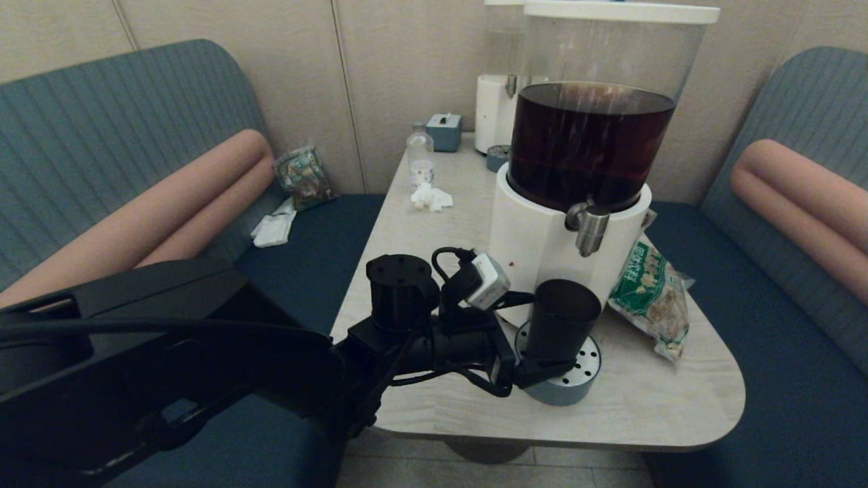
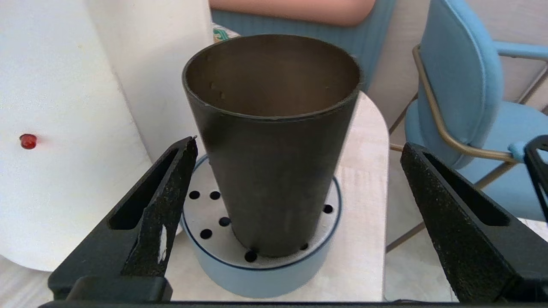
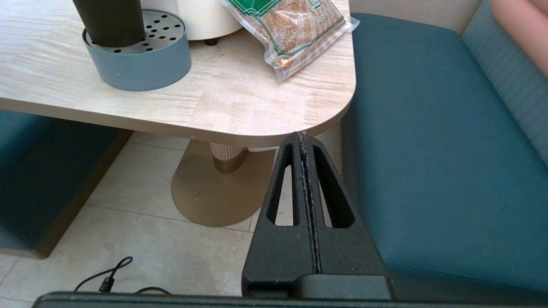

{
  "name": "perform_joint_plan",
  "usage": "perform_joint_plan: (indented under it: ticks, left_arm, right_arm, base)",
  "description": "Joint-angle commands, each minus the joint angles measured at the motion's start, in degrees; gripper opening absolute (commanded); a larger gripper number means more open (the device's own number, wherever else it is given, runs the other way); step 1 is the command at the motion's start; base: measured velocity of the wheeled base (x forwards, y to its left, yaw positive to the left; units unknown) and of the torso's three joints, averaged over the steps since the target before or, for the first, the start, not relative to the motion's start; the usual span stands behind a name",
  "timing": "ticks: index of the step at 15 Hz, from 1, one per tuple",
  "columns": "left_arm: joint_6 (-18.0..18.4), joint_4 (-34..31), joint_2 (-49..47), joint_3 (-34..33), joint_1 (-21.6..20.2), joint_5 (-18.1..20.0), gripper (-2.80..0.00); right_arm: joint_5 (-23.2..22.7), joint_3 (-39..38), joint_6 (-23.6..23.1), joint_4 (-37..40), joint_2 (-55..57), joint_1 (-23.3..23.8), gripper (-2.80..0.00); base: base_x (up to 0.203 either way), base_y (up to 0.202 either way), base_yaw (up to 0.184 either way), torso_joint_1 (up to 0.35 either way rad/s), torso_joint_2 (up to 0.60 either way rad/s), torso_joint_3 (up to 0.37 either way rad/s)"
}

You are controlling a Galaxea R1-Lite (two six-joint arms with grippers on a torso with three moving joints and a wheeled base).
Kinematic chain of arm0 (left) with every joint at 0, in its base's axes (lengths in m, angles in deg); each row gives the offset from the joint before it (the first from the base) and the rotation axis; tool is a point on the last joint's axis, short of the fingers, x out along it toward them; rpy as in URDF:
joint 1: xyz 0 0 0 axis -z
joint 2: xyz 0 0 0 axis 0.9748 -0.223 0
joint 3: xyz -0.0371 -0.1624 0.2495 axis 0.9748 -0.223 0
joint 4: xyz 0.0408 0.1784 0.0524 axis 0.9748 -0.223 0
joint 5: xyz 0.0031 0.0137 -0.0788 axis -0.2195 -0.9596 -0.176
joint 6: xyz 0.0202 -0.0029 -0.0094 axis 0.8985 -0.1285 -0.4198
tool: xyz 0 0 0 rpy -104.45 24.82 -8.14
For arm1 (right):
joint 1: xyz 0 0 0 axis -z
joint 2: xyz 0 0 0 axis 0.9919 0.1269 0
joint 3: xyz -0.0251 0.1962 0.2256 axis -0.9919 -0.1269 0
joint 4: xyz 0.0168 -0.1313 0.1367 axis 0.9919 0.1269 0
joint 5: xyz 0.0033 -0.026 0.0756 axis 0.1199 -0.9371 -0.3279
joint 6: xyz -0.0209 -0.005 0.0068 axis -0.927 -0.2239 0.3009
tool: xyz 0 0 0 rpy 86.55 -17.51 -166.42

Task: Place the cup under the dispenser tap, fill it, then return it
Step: Place the cup next to the water dispenser

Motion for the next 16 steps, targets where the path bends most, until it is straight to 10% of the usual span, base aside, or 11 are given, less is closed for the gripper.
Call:
perform_joint_plan:
  ticks: [1, 16]
  left_arm:
    - [-0.02, 0.36, -1.40, 1.07, 0.01, -0.26, 0.00]
    - [-0.86, 0.36, -7.26, 9.21, 1.50, -1.24, 0.00]
  right_arm:
    - [-0.02, 0.00, -0.07, 0.01, 0.05, -0.01, -2.80]
    - [-0.02, 0.00, -0.07, 0.01, 0.05, -0.01, -2.80]
  base:
    - [0.000, 0.000, 0.000, 0.000, 0.00, 0.000]
    - [0.000, 0.000, 0.000, 0.000, 0.00, 0.000]
